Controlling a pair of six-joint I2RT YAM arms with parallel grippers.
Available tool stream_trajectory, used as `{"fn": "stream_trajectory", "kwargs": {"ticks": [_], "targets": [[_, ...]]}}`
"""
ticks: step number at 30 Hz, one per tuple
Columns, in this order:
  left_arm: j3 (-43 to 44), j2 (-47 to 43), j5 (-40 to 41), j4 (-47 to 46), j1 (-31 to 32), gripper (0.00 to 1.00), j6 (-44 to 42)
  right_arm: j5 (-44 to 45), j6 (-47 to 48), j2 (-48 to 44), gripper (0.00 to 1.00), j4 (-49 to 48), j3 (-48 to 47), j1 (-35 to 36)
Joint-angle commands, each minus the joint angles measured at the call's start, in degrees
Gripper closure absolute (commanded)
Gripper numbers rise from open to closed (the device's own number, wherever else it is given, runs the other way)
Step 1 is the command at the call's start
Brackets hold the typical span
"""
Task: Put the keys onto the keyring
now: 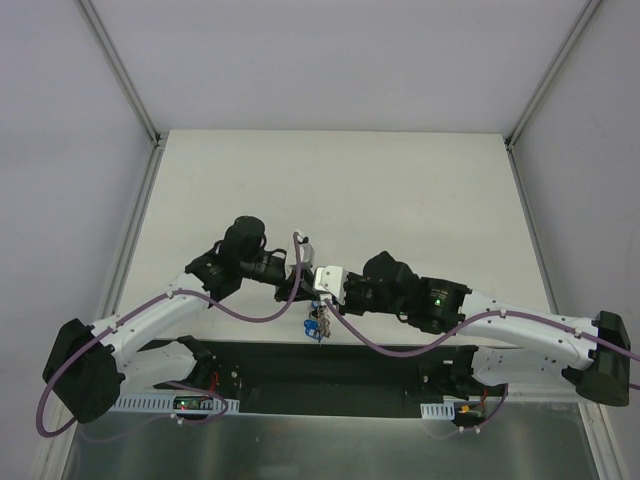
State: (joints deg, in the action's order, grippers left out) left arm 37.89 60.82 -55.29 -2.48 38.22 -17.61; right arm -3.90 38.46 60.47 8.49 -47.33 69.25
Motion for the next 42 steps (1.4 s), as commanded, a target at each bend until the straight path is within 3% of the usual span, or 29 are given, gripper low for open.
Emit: {"fn": "stream_trajectory", "kwargs": {"ticks": [1, 5, 9, 21, 33, 42], "targets": [[2.2, 1.1, -2.4, -0.2, 0.5, 0.75, -1.6, -0.8, 0.7, -1.3, 0.99, -2.7, -3.2, 0.4], [2.3, 1.7, -2.0, 0.1, 1.2, 0.83, -1.9, -0.7, 0.6, -1.3, 0.99, -2.8, -3.0, 0.4], [2.2, 1.1, -1.2, 0.3, 1.2, 1.00, -2.0, -0.1, 0.5, -1.8, 0.99, -2.5, -2.8, 0.4], [1.2, -5.8, 7.7, -0.3, 0.5, 1.00, -0.1, 7.0, -0.4, -6.8, 0.99, 0.5, 0.7, 0.2], [-3.7, -10.5, 9.8, -13.9, -0.7, 1.00, 10.0, -0.3, -6.6, -2.3, 0.99, -7.8, 3.9, 0.5], [-6.3, -13.8, 13.8, -18.5, -0.8, 1.00, 13.0, 1.8, -7.7, 0.3, 0.99, -10.2, 3.6, 0.8]]}}
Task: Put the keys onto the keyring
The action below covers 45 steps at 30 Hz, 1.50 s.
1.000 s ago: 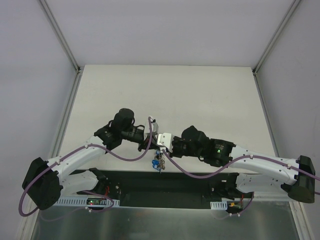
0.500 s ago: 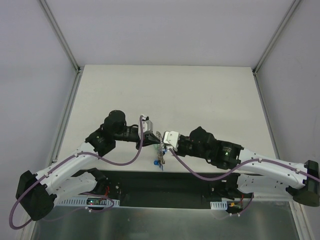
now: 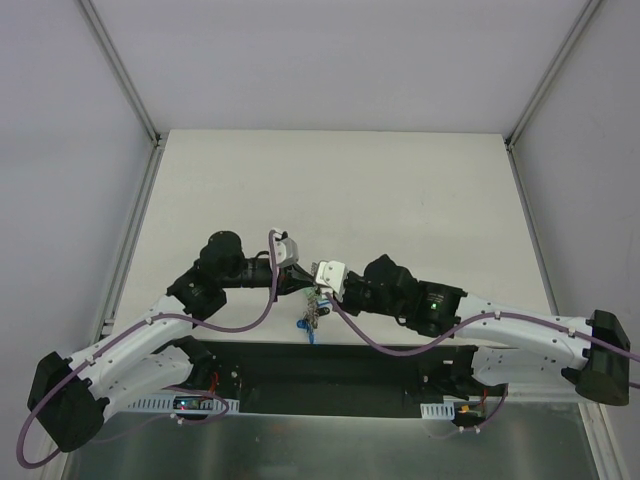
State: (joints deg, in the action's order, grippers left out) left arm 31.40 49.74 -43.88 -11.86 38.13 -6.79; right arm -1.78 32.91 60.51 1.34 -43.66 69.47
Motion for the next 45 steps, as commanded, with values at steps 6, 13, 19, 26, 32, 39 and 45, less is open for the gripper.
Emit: {"fn": "stream_trajectory", "kwargs": {"ticks": [6, 13, 19, 26, 32, 39, 45], "targets": [[-0.3, -3.4, 3.4, -9.2, -0.7, 1.00, 1.7, 6.4, -4.0, -3.4, 0.81, -3.3, 0.7, 0.7], [-0.6, -3.6, 4.8, -9.1, -0.7, 1.00, 1.7, 11.3, -7.1, -7.2, 0.55, -5.8, 1.8, 0.6], [-0.6, -3.9, 5.4, -9.4, -0.7, 1.00, 2.2, 12.5, -8.6, -5.6, 0.53, -9.6, 1.8, 0.7], [-0.8, -3.9, 5.7, -9.4, -0.7, 1.00, 2.3, 13.6, -12.4, -1.6, 0.52, -14.7, 1.3, 0.7], [-0.8, -4.3, 5.8, -9.3, -0.7, 1.00, 2.4, 15.9, -13.3, 0.7, 0.54, -15.2, 1.0, 0.6], [-1.1, -5.1, 6.5, -9.4, -0.7, 1.00, 2.5, 15.1, -13.6, 1.8, 0.73, -14.8, 1.6, 0.3], [-2.4, -6.6, 8.3, -11.3, -0.7, 1.00, 3.4, 12.3, -13.4, 1.5, 0.99, -14.2, 1.8, 0.2]]}}
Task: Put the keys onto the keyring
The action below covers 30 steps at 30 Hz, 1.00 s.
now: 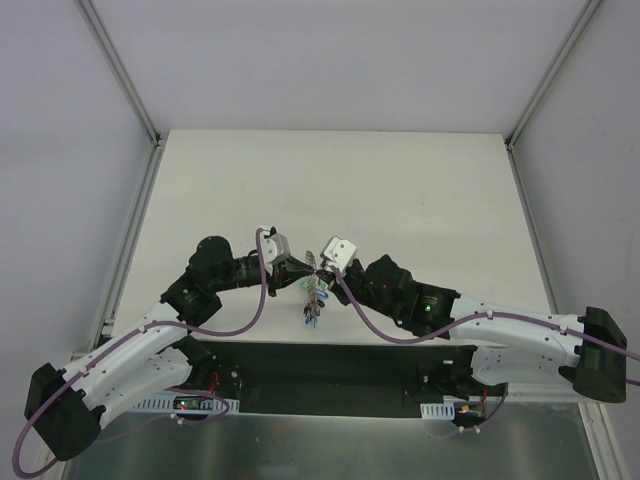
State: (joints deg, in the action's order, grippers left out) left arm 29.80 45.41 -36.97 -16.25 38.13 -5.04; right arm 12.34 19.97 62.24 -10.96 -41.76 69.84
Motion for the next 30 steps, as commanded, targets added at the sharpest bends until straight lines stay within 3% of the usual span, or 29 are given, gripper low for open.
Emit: {"fn": "stream_trajectory", "kwargs": {"ticks": [1, 13, 22, 25, 30], "targets": [[-1.1, -2.7, 1.6, -8.1, -0.7, 1.00, 2.2, -2.7, -0.4, -0.3, 0.99, -2.0, -0.1, -0.1], [-3.8, -3.0, 2.9, -13.5, -0.7, 1.00, 4.8, -8.8, -0.6, 2.9, 0.99, -5.1, -1.6, 0.6], [-3.9, -2.8, 3.4, -13.2, -0.7, 1.00, 4.7, -3.5, 3.7, -0.3, 0.99, -2.8, -1.1, 0.6], [-2.4, -3.0, 3.4, -9.6, -0.7, 0.83, 2.8, -2.9, 7.8, -1.4, 0.99, 0.4, -2.2, 0.6], [0.5, -3.4, 3.4, -3.1, -0.8, 0.74, -1.5, -5.2, 13.8, -2.3, 0.99, 6.3, -4.9, 0.6]]}}
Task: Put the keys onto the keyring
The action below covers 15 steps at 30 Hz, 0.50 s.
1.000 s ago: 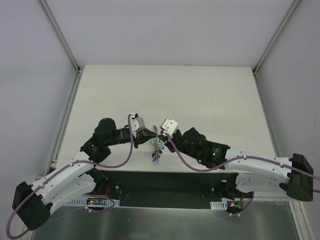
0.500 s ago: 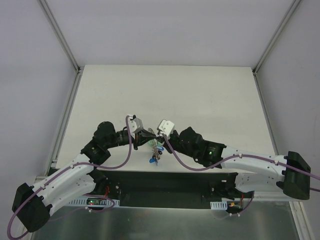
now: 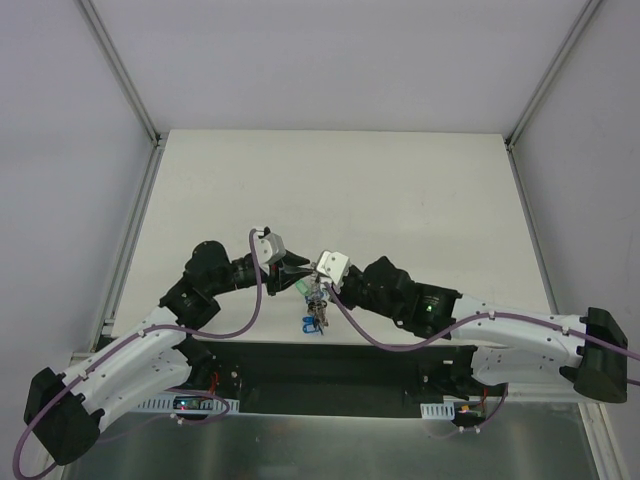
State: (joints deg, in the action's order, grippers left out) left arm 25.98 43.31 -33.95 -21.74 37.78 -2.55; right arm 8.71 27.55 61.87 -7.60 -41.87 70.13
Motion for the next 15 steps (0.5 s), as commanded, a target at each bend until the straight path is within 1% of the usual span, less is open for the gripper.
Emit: {"fn": "stream_trajectory", "kwargs": {"ticks": [1, 5, 9, 15], "targets": [[4.7, -1.3, -0.1, 3.6, -0.3, 0.73, -4.6, -1.9, 6.9, -1.7, 0.99, 3.9, -5.3, 0.3], [7.6, 0.6, -3.5, 9.8, -0.4, 0.68, -7.3, -4.7, 9.5, -0.9, 0.99, 7.2, -7.2, 0.0], [9.0, 4.2, -9.0, 11.4, -0.5, 0.63, -8.6, -6.6, 10.4, -0.5, 0.99, 9.8, -8.1, -0.1], [11.4, 10.2, -16.7, 14.4, -0.6, 0.61, -11.9, -8.0, 11.0, -1.0, 0.99, 11.4, -8.3, -0.2]]}}
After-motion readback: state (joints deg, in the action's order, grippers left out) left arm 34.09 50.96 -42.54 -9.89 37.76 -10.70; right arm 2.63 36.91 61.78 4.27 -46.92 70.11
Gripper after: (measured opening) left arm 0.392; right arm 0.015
